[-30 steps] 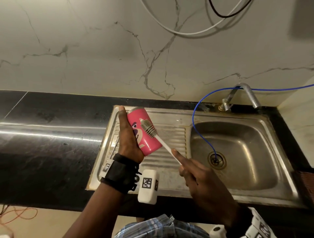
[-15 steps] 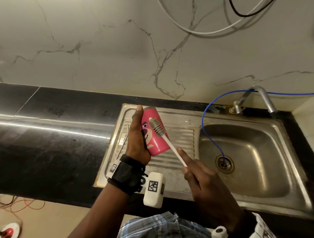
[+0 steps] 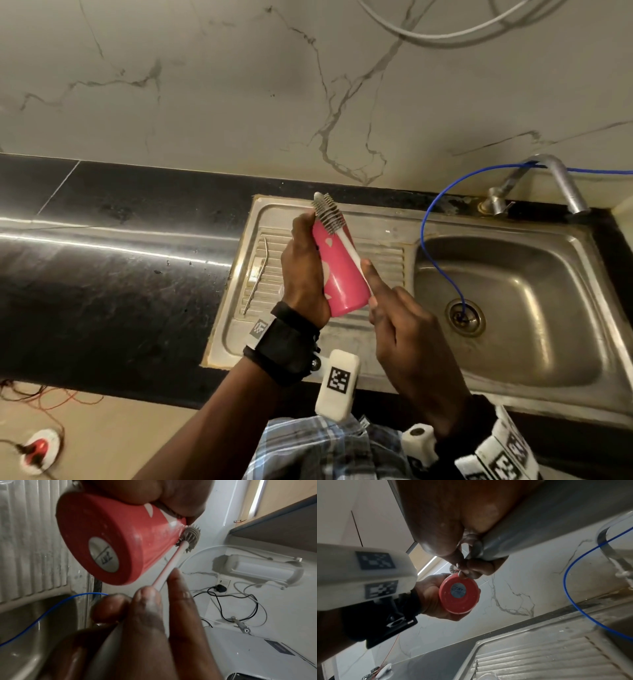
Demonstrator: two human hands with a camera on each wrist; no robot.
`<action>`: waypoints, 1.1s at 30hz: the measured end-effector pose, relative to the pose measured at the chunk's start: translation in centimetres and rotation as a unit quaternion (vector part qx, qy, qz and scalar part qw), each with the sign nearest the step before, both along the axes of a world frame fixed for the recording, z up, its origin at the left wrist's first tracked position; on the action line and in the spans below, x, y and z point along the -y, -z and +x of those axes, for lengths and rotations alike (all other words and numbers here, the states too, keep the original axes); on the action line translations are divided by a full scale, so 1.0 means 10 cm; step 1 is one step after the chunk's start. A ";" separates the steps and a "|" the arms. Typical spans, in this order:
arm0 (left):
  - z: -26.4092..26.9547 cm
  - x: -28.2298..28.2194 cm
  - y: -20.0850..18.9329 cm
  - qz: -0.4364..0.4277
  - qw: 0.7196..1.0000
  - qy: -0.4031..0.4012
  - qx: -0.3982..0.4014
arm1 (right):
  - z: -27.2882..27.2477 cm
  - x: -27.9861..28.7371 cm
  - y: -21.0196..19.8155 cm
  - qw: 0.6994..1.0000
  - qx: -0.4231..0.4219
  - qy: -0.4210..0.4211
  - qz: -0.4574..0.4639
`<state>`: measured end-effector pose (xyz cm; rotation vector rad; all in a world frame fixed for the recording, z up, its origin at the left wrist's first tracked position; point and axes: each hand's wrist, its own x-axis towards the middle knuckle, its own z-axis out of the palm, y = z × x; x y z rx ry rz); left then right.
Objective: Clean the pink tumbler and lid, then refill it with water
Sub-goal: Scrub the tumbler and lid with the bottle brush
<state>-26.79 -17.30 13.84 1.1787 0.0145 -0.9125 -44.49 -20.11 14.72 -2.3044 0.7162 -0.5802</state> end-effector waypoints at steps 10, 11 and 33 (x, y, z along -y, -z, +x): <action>0.12 0.09 -0.03 -0.018 0.999 -0.025 -0.038 | -0.33 0.20 -0.02 0.999 -0.012 -0.039 0.001; 0.04 0.11 0.00 -0.018 0.999 -0.011 -0.027 | -0.24 0.25 -0.03 0.999 -0.010 -0.032 0.000; 0.27 0.29 -0.25 -0.011 0.998 -0.069 -0.001 | -0.12 0.46 -0.17 0.997 -0.008 -0.081 0.004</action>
